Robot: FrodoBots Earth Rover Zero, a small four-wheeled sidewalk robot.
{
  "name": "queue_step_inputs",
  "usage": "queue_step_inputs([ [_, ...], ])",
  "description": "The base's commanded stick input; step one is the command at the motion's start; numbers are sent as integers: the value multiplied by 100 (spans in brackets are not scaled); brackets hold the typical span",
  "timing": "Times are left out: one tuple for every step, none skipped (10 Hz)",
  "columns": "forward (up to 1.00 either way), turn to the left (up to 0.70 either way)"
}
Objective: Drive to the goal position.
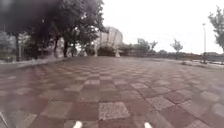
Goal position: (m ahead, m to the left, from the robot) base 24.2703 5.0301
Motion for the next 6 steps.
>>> queue_step_inputs([
  [50, 0],
  [50, 1],
  [50, 3],
  [50, 2],
  [50, 0],
  [50, 0],
])
